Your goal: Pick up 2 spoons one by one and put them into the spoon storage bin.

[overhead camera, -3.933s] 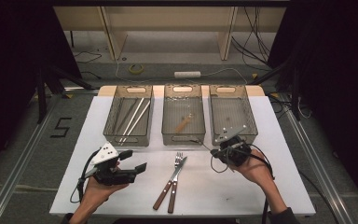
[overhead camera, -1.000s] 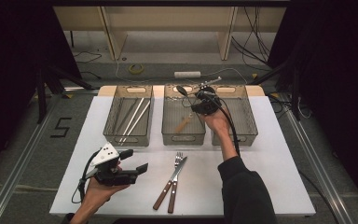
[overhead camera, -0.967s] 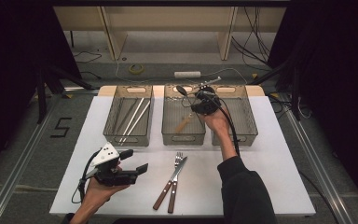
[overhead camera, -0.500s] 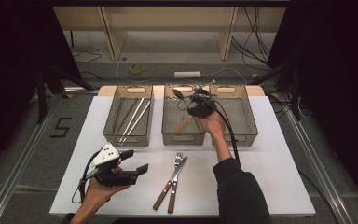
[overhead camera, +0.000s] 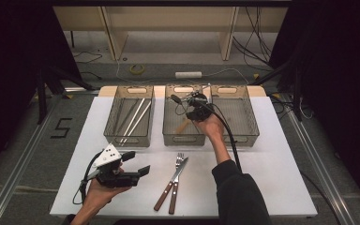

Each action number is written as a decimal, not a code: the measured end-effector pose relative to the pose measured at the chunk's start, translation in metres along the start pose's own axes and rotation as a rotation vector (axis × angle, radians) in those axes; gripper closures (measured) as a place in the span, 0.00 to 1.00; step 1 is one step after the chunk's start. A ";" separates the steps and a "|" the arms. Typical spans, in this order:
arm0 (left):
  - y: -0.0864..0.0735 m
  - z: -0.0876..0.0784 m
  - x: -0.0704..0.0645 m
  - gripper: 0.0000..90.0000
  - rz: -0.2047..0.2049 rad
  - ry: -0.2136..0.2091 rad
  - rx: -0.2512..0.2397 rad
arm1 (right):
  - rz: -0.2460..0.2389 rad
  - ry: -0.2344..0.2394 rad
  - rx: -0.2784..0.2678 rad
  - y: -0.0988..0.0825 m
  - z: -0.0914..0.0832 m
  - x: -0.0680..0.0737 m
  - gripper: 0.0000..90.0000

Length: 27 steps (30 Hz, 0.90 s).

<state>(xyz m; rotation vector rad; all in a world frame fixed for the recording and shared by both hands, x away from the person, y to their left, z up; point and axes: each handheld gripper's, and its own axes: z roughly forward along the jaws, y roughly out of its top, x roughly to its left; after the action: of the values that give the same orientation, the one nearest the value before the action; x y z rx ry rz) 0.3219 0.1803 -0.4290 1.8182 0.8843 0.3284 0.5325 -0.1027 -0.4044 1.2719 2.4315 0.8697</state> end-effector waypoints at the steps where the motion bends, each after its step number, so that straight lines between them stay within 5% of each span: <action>1: 0.000 0.000 0.000 0.22 0.002 0.001 0.001 | -0.002 0.001 0.003 0.000 0.001 0.000 1.00; 11: 0.000 0.001 0.000 0.21 -0.002 0.005 0.005 | 0.013 0.039 0.000 -0.004 -0.001 -0.002 0.87; 27: -0.001 0.004 -0.001 0.21 -0.018 0.015 0.027 | -0.047 0.095 -0.073 -0.035 -0.052 -0.004 0.57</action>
<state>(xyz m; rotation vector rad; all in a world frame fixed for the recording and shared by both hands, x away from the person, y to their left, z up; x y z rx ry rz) 0.3229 0.1772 -0.4313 1.8341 0.9189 0.3202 0.4867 -0.1416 -0.3850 1.1680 2.4661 1.0179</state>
